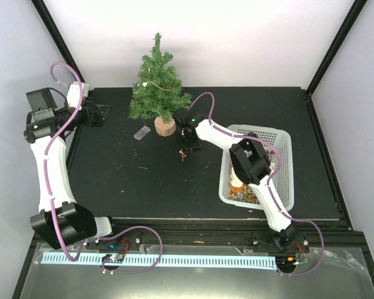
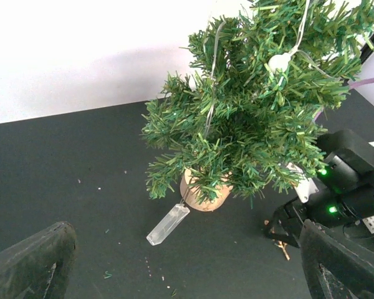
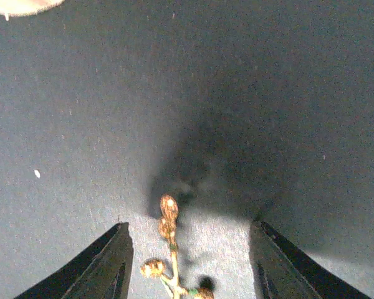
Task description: Decorate the small christmas tree
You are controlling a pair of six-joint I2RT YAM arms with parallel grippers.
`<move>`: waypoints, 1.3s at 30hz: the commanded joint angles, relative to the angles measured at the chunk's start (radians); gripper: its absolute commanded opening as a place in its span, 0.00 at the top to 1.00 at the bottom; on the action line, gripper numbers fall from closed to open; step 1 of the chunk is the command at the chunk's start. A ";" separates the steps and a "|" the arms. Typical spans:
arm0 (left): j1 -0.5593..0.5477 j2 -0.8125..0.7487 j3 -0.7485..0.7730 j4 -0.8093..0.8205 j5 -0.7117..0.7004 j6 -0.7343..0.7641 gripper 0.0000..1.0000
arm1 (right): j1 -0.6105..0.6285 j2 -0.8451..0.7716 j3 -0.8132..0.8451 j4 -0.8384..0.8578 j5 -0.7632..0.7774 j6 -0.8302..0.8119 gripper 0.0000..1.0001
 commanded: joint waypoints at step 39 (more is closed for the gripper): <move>0.063 0.015 -0.017 -0.040 0.138 0.049 0.02 | -0.017 -0.355 0.057 -0.019 0.104 0.053 0.99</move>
